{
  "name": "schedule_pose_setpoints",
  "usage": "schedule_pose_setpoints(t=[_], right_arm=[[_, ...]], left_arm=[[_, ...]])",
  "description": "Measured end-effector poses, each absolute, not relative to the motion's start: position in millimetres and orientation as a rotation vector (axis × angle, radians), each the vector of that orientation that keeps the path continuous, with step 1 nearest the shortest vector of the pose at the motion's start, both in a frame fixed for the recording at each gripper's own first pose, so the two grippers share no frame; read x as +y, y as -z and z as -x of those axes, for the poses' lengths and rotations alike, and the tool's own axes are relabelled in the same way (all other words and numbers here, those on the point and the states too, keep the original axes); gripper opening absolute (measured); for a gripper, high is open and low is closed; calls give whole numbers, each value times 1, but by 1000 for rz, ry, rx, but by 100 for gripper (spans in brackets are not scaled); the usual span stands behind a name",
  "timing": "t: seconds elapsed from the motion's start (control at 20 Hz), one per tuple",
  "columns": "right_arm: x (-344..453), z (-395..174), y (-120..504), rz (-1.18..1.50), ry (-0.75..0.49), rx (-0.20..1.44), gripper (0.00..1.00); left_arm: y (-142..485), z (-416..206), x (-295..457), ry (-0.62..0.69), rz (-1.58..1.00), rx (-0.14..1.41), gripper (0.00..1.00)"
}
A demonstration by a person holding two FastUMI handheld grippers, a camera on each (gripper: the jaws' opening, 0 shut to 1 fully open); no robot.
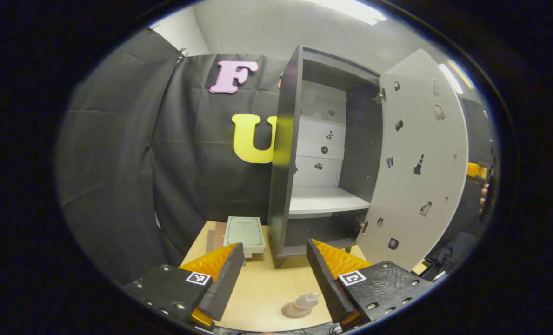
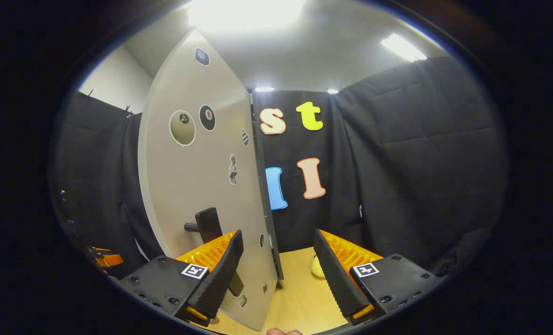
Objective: Open the cabinet door with the right hand, grasp the bottle in the cabinet with the left hand and place it on the coaster, then close the cabinet door with the right hand.
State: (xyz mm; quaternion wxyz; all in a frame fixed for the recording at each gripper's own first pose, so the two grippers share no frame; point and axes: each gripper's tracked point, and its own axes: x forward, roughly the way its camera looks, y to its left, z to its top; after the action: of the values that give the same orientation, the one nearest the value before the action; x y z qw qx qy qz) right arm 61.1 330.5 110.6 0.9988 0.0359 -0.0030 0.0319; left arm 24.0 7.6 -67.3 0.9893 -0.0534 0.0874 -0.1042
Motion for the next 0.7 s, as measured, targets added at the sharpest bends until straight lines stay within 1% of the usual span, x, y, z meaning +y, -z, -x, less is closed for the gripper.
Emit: schedule_pose_setpoints(t=[0.1, 0.15, 0.3, 0.35, 0.4, 0.7], right_arm=[[350, -63, -108, -81, -93, 1, 97], [359, -64, -106, -87, -108, 3, 97], [384, -73, -101, -112, -153, 25, 97], [394, -79, -100, -121, -170, 33, 97], [403, -82, -99, -126, -187, 41, 97], [469, -89, -103, -160, -325, 32, 97]], left_arm=[[69, -20, 13, 206, 109, 178, 84], [68, -18, 16, 206, 111, 175, 82], [69, -13, 26, 195, 105, 178, 82], [67, -12, 29, 191, 107, 175, 84], [65, -11, 31, 190, 113, 172, 82], [62, -4, 45, 166, 121, 171, 82]])
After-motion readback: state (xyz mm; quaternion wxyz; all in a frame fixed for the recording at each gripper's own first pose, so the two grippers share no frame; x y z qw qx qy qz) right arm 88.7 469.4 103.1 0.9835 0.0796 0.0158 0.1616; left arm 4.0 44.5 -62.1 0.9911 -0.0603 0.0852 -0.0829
